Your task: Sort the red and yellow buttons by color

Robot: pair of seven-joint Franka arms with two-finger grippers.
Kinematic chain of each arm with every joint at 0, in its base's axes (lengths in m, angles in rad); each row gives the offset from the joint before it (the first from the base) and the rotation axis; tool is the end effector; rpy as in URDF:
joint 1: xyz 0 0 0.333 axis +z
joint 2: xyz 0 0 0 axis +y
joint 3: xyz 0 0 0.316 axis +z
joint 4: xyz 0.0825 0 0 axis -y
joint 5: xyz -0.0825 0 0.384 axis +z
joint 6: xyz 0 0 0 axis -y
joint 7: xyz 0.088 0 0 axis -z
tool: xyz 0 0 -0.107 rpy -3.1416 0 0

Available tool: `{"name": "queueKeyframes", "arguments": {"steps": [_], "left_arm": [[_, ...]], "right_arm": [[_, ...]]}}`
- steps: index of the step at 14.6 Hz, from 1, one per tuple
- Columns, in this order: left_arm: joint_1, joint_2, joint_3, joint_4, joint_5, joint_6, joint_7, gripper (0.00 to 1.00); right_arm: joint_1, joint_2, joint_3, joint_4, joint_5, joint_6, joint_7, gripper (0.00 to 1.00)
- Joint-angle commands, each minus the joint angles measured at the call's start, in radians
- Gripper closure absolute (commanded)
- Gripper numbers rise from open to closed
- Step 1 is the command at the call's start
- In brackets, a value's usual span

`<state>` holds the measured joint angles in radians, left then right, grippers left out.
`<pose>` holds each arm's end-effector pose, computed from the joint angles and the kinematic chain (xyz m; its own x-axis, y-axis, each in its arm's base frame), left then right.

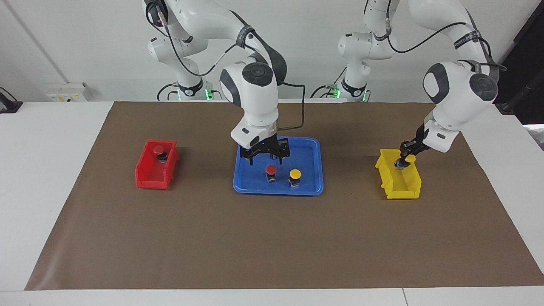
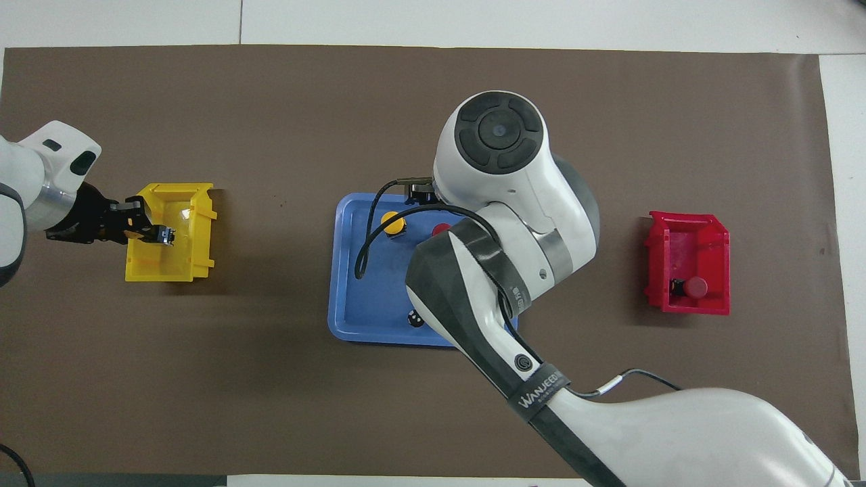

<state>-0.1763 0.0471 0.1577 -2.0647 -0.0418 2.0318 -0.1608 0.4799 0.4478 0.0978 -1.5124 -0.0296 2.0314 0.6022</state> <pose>0.5479 -0.0132 0.4044 0.9835 0.1605 -0.0831 0.1623 -0.9866 0.0154 0.5869 0.3686 0.4134 0.9983 -0.0248 0.0520 -0.0220 -0.9983 -0.0538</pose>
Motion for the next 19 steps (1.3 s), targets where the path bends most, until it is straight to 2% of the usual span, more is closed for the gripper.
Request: {"name": "queueKeyframes", "arguments": {"steps": [1,3,4,5,6,8,11,12,14,15,17,18,19], "left_arm": [[0.008,-0.039,-0.009,-0.106,0.022,0.111,0.000,0.98],[0.014,-0.038,-0.009,-0.146,0.022,0.169,0.006,0.98],[0.023,-0.036,-0.010,-0.158,0.022,0.185,0.007,0.93],[0.024,-0.035,-0.010,-0.155,0.022,0.186,0.014,0.66],[0.024,-0.035,-0.010,-0.149,0.022,0.180,0.033,0.46],[0.018,-0.030,-0.009,-0.144,0.022,0.163,0.037,0.37],[0.014,-0.047,-0.009,-0.060,0.025,0.011,0.038,0.37],[0.018,-0.059,-0.009,-0.014,0.025,-0.063,0.040,0.37],[0.027,-0.090,-0.006,0.088,0.025,-0.207,0.073,0.37],[0.041,-0.098,-0.006,0.144,0.025,-0.285,0.122,0.31],[0.055,-0.098,-0.007,0.243,0.031,-0.396,0.188,0.07],[0.055,-0.108,-0.006,0.267,0.033,-0.442,0.187,0.00],[0.055,-0.140,-0.007,0.276,0.045,-0.484,0.185,0.00]], "right_arm": [[0.006,0.016,-0.001,-0.069,-0.020,0.096,0.024,0.00],[0.009,-0.001,-0.001,-0.129,-0.020,0.145,0.024,0.00],[0.014,-0.001,-0.001,-0.146,-0.020,0.154,0.024,0.01],[0.017,-0.001,-0.001,-0.169,-0.020,0.170,0.024,0.01],[0.017,-0.007,-0.001,-0.192,-0.020,0.185,0.019,0.01],[0.019,-0.018,-0.001,-0.221,-0.020,0.193,0.019,0.04],[0.019,-0.026,0.000,-0.245,-0.020,0.190,0.016,0.11],[0.019,-0.030,0.000,-0.249,-0.020,0.190,0.016,0.17],[0.020,-0.031,0.000,-0.252,-0.018,0.185,0.019,0.37],[0.020,-0.032,0.000,-0.252,-0.016,0.187,0.024,0.47],[0.026,-0.031,0.000,-0.244,-0.012,0.179,0.027,0.75],[0.026,-0.031,0.000,-0.241,-0.004,0.176,0.027,0.88],[0.025,-0.031,0.000,-0.235,-0.004,0.170,0.027,0.89]]}}
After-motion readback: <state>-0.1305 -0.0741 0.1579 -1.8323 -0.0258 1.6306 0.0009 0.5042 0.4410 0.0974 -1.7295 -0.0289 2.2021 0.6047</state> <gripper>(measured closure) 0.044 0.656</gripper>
